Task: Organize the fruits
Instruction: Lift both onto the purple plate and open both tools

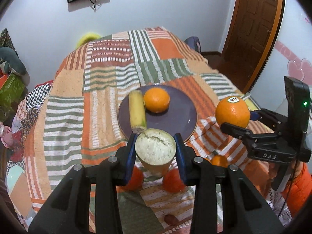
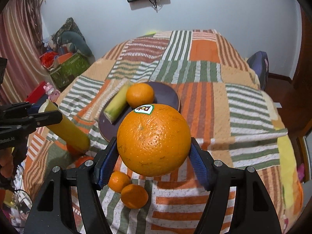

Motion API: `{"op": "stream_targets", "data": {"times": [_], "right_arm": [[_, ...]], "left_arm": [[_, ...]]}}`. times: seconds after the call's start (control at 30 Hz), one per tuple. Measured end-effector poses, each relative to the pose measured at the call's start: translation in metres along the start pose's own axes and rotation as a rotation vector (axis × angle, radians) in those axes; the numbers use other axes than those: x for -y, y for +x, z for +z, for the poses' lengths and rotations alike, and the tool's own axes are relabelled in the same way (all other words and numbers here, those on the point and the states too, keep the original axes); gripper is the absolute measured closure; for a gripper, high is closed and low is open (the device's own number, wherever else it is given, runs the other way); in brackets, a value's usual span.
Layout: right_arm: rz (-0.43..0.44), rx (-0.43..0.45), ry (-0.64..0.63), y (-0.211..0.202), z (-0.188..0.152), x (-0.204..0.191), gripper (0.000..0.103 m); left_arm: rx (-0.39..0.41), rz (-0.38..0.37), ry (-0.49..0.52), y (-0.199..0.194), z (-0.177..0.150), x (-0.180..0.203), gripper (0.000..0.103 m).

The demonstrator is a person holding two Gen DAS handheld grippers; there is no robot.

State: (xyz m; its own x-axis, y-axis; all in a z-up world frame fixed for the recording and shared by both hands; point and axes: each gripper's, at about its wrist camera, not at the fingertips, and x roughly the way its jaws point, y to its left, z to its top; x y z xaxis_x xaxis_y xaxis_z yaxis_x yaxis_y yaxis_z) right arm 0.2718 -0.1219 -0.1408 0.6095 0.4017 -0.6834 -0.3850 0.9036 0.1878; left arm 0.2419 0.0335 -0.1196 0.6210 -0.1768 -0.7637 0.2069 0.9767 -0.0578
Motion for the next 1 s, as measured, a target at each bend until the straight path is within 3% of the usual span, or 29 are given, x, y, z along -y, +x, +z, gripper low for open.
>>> {"op": "stream_targets", "data": {"times": [0.23,0.8,1.0], "right_arm": [[-0.012,0.025,-0.006,0.003,0.015,0.003,0.037],[-0.015,0.002,-0.024,0.053,0.039,0.014,0.037],[-0.026,-0.032,-0.046,0.076,0.045,0.018,0.037]], "left_arm": [[0.031,-0.03,-0.007,0.001,0.016,0.005,0.066],[-0.036,-0.092,-0.061,0.071,0.039,0.003,0.066],[-0.033,-0.041,-0.081,0.092,0.046,-0.012,0.066]]}}
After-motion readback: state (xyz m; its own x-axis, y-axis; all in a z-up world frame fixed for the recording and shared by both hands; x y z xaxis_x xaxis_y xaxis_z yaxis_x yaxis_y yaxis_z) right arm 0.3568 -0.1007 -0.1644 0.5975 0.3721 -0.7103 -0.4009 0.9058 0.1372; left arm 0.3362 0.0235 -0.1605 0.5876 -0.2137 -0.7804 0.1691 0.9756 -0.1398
